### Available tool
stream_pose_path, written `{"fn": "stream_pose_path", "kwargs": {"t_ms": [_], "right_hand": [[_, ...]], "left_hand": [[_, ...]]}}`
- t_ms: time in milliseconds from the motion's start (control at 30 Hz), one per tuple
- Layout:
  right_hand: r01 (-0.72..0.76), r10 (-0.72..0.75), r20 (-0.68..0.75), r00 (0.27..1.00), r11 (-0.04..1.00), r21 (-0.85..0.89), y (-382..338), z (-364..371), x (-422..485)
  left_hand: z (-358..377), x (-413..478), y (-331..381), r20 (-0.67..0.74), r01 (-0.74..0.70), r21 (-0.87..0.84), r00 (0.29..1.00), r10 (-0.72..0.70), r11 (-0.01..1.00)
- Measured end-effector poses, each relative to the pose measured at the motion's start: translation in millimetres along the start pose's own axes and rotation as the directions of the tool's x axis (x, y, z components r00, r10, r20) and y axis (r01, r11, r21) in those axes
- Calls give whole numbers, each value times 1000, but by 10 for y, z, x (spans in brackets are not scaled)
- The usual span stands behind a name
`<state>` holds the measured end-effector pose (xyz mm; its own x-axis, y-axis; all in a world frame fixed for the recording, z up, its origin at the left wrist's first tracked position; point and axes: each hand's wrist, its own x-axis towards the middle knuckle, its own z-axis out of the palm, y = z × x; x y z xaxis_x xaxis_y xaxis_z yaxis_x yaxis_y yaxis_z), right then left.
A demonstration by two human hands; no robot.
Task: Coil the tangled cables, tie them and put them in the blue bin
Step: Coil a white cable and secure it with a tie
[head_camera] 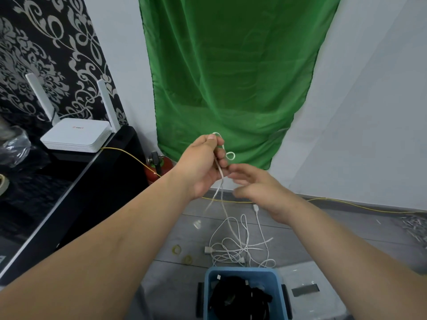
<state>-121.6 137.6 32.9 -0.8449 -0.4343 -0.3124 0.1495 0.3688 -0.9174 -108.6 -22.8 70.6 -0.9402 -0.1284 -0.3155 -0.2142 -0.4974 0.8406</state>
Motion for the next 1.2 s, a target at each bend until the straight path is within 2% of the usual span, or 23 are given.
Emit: {"fn": "stream_pose_path", "kwargs": {"t_ms": [133,233,300,367,433,500,567,600,633,667,700,767,800,833,900,967,1067,1200], "right_hand": [[57,-51,178,983,998,-27,45,193,-29],[-67,88,262,961,994,-88,174,93,-42],[-133,184,195,963,959,-251,272,-19,-54],[-171,185,17,983,938,-303,343,-103,-47],[-149,133,-124,983,979,-136,296,-149,-36],[-84,83,-164,983,996,-3,154,-171,-49],[-19,29,-135,990,997,71,26,-181,-75],[12,-1,-125,992,996,85,-18,-186,-91],[39,-28,-123,992,996,85,-50,-185,-101],[62,-51,-122,991,995,80,-75,-183,-110],[83,-73,-119,990,994,76,-88,-174,-110],[114,-106,-99,989,990,83,-110,-141,-110],[123,-115,-91,989,989,87,-122,-125,-114],[129,-121,-90,989,988,87,-129,-112,-115],[129,-121,-106,987,989,77,-143,-107,-119],[109,-98,-114,989,990,90,-136,-148,-122],[30,-21,-72,997,991,129,-89,-258,-137],[-60,49,55,997,972,226,-22,-326,-137]], "left_hand": [[24,-17,51,0,-3,-127,1000,3,992],[-51,18,148,-87,-102,-100,992,93,990],[-180,93,208,-193,-154,55,968,162,987],[-350,170,198,-265,-137,301,939,221,944],[-465,213,127,-234,-85,614,930,283,785],[-499,215,42,-142,-1,857,961,239,515],[-445,154,9,-120,85,973,980,156,213],[-415,128,14,-113,100,990,983,143,96],[-394,129,7,-91,87,996,982,165,32],[-353,97,-5,-39,33,999,981,188,36],[-294,55,-16,33,-54,993,980,194,102],[-147,-41,-85,229,-265,896,963,141,356],[-89,-84,-129,313,-338,834,941,130,436],[-52,-110,-175,391,-412,787,909,147,459],[-45,-94,-237,487,-530,768,848,210,360],[-69,-85,-197,529,-571,782,820,218,249],[-92,-56,-111,536,-583,775,811,235,245],[-135,27,-69,415,-565,799,766,491,206]]}}
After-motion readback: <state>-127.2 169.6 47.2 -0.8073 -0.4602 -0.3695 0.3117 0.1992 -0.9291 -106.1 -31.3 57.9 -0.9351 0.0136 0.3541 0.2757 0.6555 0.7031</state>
